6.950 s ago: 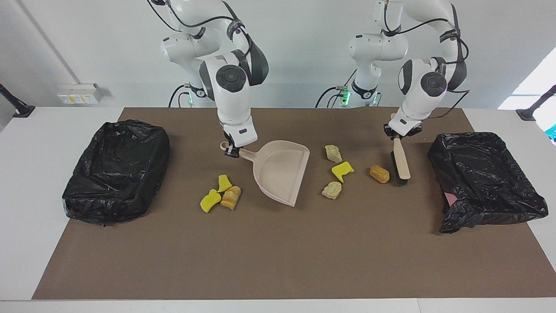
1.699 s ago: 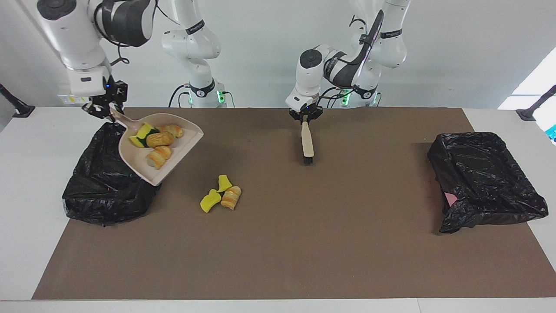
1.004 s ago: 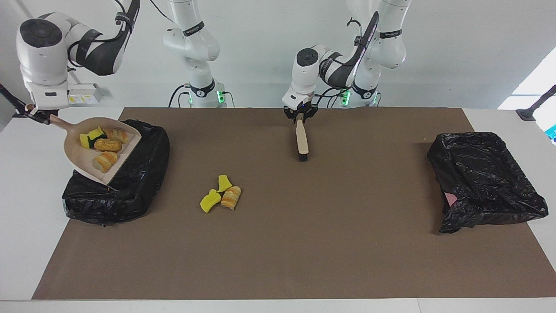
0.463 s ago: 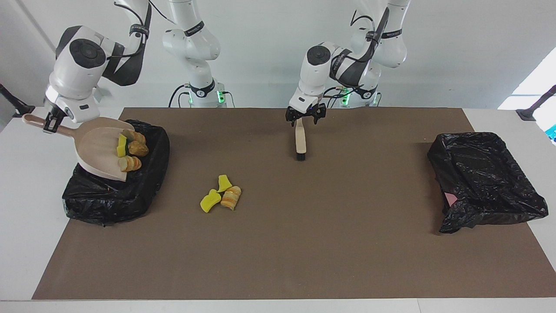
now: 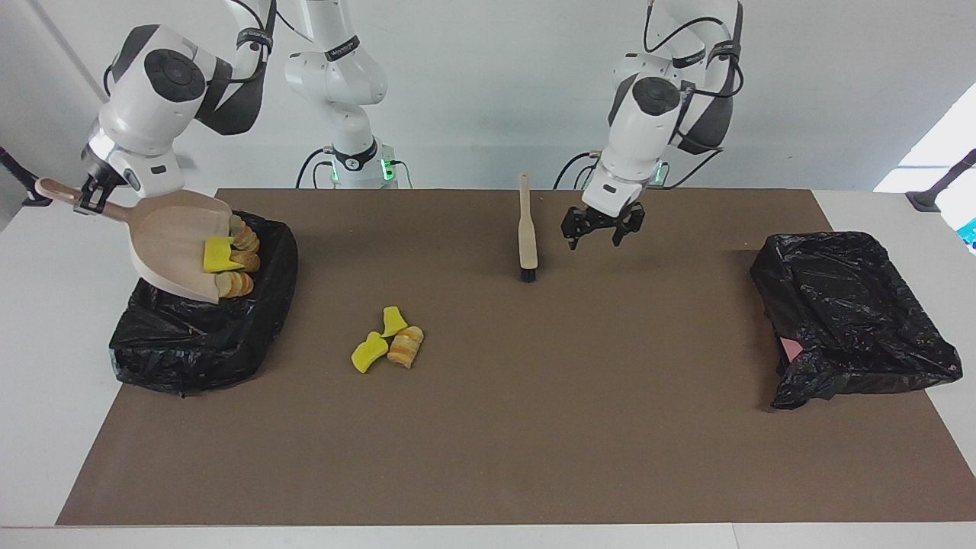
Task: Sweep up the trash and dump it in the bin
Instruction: 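Tip the dustpan into the bag while the left gripper sets the brush down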
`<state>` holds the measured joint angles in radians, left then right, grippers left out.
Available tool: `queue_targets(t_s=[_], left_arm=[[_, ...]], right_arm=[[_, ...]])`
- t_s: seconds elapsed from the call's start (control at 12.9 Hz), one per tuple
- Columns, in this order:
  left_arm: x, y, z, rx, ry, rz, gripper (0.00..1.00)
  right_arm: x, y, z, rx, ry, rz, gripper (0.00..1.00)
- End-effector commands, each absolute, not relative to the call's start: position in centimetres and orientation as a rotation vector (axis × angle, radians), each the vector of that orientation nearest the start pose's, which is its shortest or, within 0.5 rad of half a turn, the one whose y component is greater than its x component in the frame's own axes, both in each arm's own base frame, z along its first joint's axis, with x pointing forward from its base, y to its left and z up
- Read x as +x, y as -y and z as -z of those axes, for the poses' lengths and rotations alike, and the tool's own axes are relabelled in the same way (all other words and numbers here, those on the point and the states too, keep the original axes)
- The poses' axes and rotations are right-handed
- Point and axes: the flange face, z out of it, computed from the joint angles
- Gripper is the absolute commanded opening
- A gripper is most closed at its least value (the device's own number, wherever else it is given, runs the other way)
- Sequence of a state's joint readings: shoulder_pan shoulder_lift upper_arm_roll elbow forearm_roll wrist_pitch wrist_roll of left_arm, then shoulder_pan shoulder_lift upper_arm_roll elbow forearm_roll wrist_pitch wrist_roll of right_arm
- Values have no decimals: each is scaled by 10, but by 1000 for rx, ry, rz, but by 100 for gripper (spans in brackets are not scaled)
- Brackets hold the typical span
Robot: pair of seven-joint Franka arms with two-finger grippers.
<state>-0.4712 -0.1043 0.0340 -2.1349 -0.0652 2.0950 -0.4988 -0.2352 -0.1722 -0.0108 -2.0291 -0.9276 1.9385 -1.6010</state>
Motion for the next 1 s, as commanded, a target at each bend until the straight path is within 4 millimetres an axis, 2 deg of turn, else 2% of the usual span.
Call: queue_targets(t_s=[0.0,0.23,0.31,0.46,0.54,0.62,0.7,0.85,0.93], left_arm=[[517,184,-492,-3202,111,85,100],[552,131,-528,-3192,-78,68,100],[554,125,-539,-3191,-97,67,100],[556,103,-554,-3183,-137,45,100],[554,99,-563,-3177,-215,3,100],[555,83,-572,-3172,-226,-23,100],[554,66,-579,-3170,-221,-56,100],[552,41,-599,-3173,-191,-73,100],[551,36,-604,-3174,-177,-85,100]], right_arm=[[458,206,-580,1627,-1765,892,0],[449,215,-588,1669,-1744,905,0],[446,215,-594,1707,-1717,900,0],[446,203,-601,1903,-1703,779,0],[447,199,-598,1974,-1680,722,0],[448,193,-594,2057,-1654,648,0],[451,177,-587,2190,-1621,530,0],[465,126,-581,2332,-1497,409,0],[471,100,-580,2381,-1403,358,0]])
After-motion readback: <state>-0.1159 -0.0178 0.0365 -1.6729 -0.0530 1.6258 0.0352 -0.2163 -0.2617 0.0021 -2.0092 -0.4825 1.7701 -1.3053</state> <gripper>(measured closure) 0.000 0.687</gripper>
